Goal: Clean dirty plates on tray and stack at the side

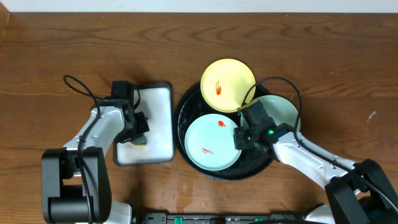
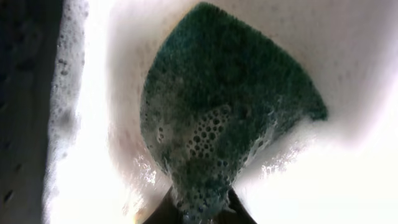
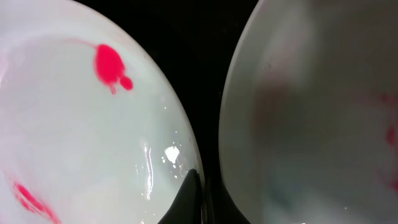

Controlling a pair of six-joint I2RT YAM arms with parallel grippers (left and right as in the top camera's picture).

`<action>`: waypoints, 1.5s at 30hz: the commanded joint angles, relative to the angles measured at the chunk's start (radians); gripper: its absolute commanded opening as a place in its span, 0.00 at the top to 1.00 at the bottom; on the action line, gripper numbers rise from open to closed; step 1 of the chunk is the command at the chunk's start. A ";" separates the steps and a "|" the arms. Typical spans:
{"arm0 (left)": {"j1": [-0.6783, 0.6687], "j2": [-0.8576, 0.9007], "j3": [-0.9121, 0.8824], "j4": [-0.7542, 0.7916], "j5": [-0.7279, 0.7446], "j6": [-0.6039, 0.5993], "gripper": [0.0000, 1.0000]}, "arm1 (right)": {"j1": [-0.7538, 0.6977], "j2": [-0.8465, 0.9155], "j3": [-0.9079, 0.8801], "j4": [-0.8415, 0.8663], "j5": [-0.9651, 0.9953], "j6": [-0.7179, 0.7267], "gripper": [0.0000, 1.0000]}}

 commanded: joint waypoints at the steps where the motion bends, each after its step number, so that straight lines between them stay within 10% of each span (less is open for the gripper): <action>1: 0.003 -0.041 0.050 -0.088 -0.037 0.006 0.93 | -0.007 0.007 -0.004 -0.016 0.032 -0.029 0.99; 16: -0.263 -0.261 0.152 -0.182 0.158 -0.135 0.92 | -0.007 0.007 -0.004 -0.035 0.032 -0.028 0.99; 30: -0.623 0.069 0.129 0.016 0.225 -0.461 0.92 | -0.007 0.007 -0.004 -0.038 0.032 -0.028 0.99; 45: -0.665 0.234 0.140 0.022 0.223 -0.553 0.93 | -0.007 0.007 -0.004 -0.057 0.032 -0.027 0.99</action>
